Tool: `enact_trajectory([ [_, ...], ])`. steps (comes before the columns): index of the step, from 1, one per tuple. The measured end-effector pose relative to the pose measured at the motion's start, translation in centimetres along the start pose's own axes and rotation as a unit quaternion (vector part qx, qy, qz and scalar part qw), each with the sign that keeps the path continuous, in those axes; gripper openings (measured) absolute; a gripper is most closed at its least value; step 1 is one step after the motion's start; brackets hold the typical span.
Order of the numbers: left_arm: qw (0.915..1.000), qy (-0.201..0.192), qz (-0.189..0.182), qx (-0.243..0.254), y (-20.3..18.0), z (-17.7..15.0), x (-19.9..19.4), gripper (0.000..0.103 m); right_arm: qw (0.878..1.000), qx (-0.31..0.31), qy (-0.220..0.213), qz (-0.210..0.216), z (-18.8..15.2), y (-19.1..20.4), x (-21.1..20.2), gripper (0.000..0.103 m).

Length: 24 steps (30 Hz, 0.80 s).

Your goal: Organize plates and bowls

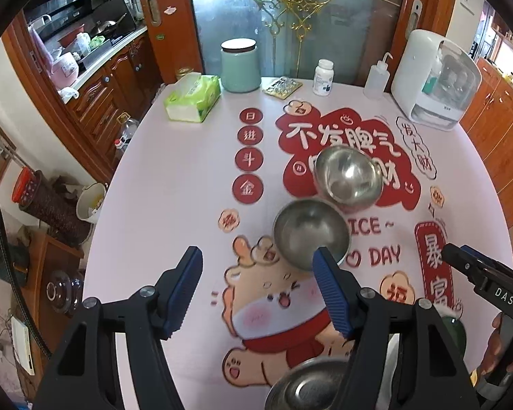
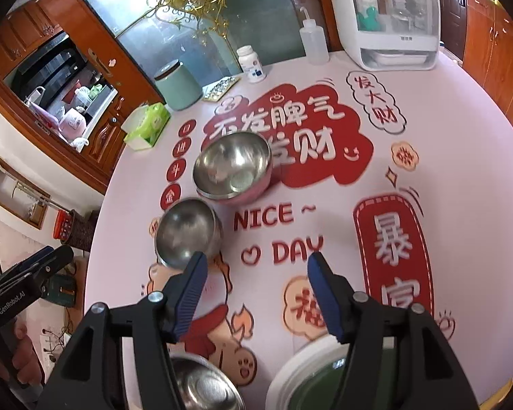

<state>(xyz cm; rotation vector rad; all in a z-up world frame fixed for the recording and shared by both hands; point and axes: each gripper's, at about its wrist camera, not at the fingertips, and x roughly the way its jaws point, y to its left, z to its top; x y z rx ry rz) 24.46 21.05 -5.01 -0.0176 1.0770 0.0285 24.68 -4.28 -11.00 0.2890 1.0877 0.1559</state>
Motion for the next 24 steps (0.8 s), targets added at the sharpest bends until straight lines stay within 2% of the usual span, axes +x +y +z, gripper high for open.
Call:
enact_trajectory([
  [7, 1.0, -0.003, 0.0, -0.005, -1.2, 3.3, 2.7, 0.066, 1.0, -0.019, -0.001, 0.003, 3.2, 0.2, 2.2, 0.063],
  [11, 0.9998, 0.001, -0.014, -0.016, -1.7, 4.8, 4.5, 0.066, 1.0, -0.024, -0.011, 0.006, 4.4, 0.0, 3.5, 0.063],
  [14, 0.9996, 0.003, -0.014, -0.022, -2.1, 5.3, 5.9, 0.066, 1.0, -0.026, -0.015, 0.003, 5.1, -0.3, 4.9, 0.063],
  [24, 0.9977, 0.017, -0.054, -0.036, -3.8, 6.5, 11.6, 0.066, 0.999, -0.021, -0.021, 0.01, 5.9, -1.4, 8.8, 0.063],
])
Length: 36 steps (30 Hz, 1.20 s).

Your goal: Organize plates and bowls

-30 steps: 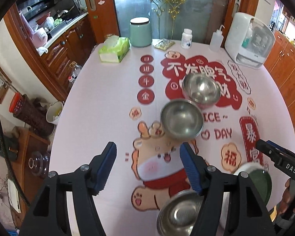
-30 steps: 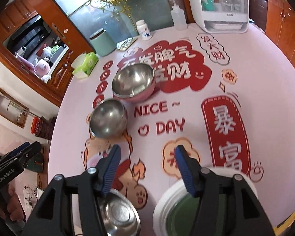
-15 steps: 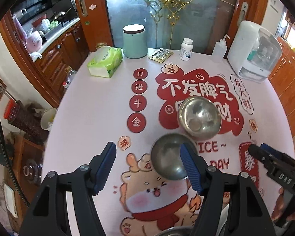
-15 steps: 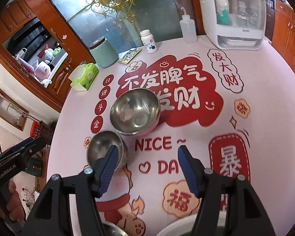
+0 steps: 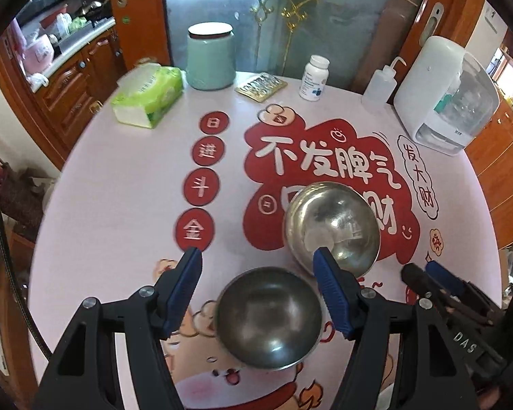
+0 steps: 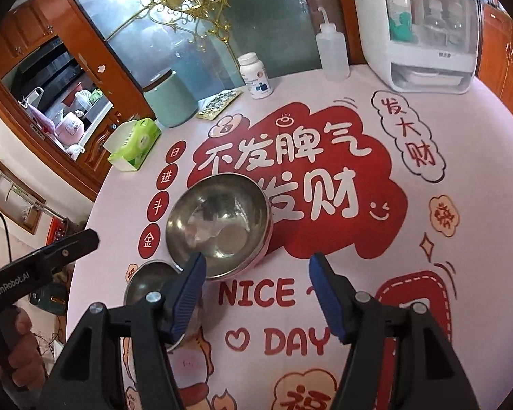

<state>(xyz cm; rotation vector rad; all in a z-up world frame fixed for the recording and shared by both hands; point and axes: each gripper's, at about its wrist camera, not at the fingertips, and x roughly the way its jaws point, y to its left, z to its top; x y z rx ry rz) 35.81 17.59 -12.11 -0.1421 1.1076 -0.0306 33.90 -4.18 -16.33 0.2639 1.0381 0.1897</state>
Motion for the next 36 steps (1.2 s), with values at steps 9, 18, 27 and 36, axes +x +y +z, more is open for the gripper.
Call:
enact_trajectory([
  [9, 0.9984, 0.022, -0.04, -0.033, -0.9, 0.1, 5.3, 0.066, 1.0, -0.006, 0.008, 0.012, -0.1, -0.5, 2.9, 0.063],
  [18, 0.9975, 0.039, -0.045, -0.039, -1.3, 0.0, 8.7, 0.065, 0.999, -0.003, 0.025, 0.02, -0.3, -1.2, 5.0, 0.059],
  [27, 0.9972, 0.042, -0.05, -0.037, -1.9, 0.0, 10.2, 0.044, 0.999, -0.007, 0.025, 0.032, -0.4, -0.9, 5.6, 0.045],
  [36, 0.9975, 0.044, -0.051, -0.02, -2.8, -0.2, 11.0, 0.017, 0.999, 0.004, 0.03, 0.031, -0.5, -1.5, 5.8, 0.026],
])
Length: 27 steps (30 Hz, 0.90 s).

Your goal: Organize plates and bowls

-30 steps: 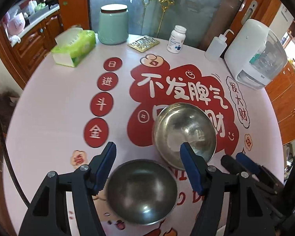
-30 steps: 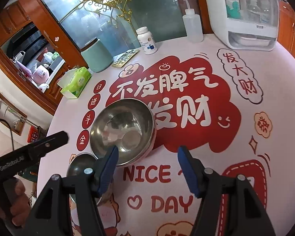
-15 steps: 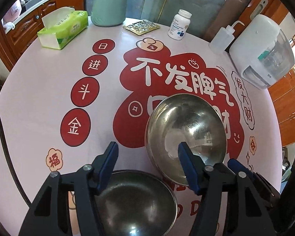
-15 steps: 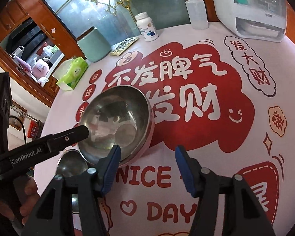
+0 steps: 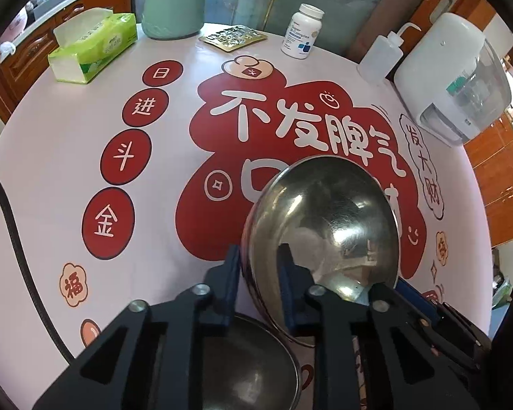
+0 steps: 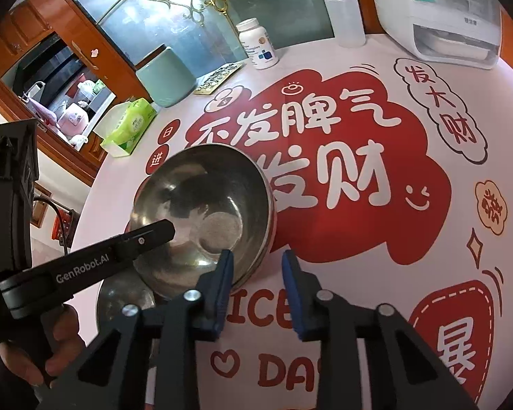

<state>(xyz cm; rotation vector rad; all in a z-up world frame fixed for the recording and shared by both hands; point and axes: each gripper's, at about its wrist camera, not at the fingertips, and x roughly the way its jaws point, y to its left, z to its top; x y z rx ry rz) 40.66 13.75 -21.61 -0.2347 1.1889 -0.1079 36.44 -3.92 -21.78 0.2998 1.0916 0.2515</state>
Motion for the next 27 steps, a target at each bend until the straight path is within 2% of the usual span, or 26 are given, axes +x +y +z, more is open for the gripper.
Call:
enact_trajectory([
  [5, 1.0, -0.001, 0.0, 0.008, -0.4, -0.1, 0.1, 0.014, 1.0, 0.014, 0.006, 0.0, 0.0, -0.5, 0.0, 0.022],
  [7, 0.9999, 0.001, 0.0, 0.013, -0.6, -0.2, 0.2, 0.014, 1.0, 0.015, 0.007, 0.001, -0.1, -0.5, -0.1, 0.017],
  [16, 0.9998, 0.012, -0.003, 0.018, -1.1, -0.6, -0.1, 0.014, 1.0, 0.028, 0.009, 0.007, -0.4, -1.0, -0.8, 0.016],
  [27, 0.9994, 0.013, -0.015, 0.029, -2.1, -2.3, -2.4, 0.014, 1.0, 0.024, -0.003, 0.003, -1.5, -0.7, -4.3, 0.015],
])
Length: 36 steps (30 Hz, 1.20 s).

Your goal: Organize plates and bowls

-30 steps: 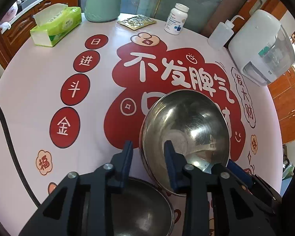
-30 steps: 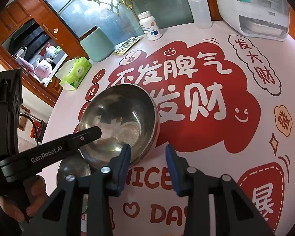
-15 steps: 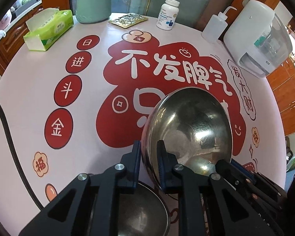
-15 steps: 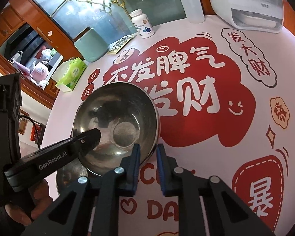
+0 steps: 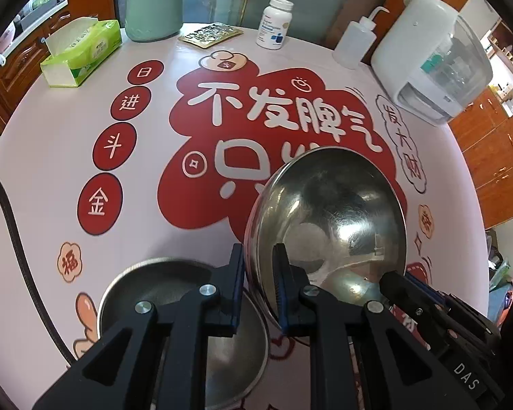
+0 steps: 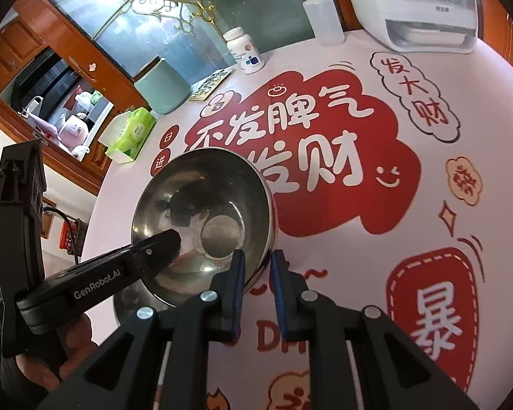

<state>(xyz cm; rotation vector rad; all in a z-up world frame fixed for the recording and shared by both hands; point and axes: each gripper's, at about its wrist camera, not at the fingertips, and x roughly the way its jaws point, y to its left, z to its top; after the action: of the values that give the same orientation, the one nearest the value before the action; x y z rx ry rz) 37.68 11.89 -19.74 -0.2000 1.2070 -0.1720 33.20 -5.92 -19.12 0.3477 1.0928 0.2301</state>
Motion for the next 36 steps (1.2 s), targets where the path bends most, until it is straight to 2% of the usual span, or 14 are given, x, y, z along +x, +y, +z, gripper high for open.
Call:
enact_trajectory([
  [17, 0.9998, -0.016, 0.0, 0.014, -1.0, -5.3, -6.5, 0.015, 1.0, -0.024, -0.006, 0.009, -4.3, 1.5, -5.8, 0.015],
  [26, 0.9998, -0.019, 0.007, 0.003, 0.4, -9.3, -10.0, 0.015, 0.999, -0.05, -0.005, 0.021, -7.4, 3.4, -8.3, 0.015],
  [36, 0.9994, -0.029, 0.016, 0.011, 1.0, -13.0, -13.2, 0.016, 0.998, -0.062, -0.008, 0.024, -11.0, 4.9, -10.8, 0.015],
])
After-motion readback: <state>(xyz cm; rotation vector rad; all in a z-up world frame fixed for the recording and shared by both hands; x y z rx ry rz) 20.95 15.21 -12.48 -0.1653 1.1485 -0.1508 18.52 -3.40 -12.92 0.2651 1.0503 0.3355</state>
